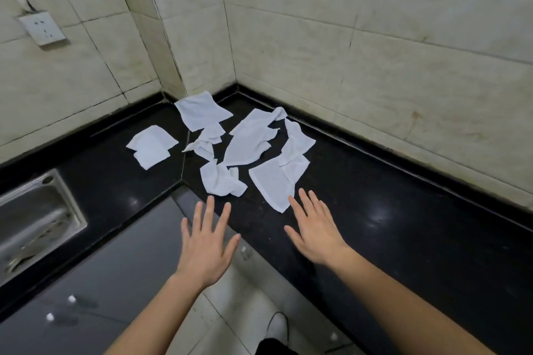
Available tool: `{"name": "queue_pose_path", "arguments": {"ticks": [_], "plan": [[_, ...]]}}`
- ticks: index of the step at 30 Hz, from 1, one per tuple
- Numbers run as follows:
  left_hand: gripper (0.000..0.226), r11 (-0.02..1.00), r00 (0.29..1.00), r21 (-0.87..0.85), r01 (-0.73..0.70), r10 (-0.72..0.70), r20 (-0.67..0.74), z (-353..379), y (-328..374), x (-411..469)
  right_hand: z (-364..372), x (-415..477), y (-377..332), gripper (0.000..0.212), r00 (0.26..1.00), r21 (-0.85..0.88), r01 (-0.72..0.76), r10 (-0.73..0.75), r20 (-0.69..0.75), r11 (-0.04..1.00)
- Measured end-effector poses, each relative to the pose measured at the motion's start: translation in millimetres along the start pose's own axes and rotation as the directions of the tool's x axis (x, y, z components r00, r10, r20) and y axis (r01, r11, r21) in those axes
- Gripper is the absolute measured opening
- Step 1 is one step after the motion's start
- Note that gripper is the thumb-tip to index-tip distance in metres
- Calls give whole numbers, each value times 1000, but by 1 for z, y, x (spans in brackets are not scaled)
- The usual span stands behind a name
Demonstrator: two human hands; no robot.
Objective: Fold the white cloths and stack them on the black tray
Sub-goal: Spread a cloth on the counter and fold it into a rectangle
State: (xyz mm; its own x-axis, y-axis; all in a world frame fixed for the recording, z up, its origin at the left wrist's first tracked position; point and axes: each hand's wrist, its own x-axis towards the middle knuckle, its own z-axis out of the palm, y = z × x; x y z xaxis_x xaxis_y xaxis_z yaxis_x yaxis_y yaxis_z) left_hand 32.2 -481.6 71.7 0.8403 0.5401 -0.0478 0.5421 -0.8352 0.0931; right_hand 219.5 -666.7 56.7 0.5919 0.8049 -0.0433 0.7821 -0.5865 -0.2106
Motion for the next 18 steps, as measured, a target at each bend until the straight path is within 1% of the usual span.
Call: {"name": "queue_pose_path", "arguments": {"ticks": [3,6,10,12,15,16,18], "plan": [[83,997,995,56,-59,54,90,5,-9,61,16,52,7,72,998,24,-50,50,35,998],[76,983,975,95,-157,139,173,8,-15,107,25,87,7,77,990,54,-82,75,122,995],[72,955,933,69,-287,263,246,18,-17,170,42,127,7,82,980,89,-83,65,190,993],[72,936,898,53,-349,317,304,30,-16,192,54,136,3,85,972,85,-75,54,230,994],[75,892,837,11,-452,420,351,56,-14,216,77,138,0,85,949,35,-92,77,307,995],[76,876,813,12,-482,442,379,66,-13,225,84,138,0,84,942,21,-104,92,324,994],[78,837,766,68,-543,460,449,81,-12,242,93,139,-1,82,934,-15,-106,104,342,994]]}}
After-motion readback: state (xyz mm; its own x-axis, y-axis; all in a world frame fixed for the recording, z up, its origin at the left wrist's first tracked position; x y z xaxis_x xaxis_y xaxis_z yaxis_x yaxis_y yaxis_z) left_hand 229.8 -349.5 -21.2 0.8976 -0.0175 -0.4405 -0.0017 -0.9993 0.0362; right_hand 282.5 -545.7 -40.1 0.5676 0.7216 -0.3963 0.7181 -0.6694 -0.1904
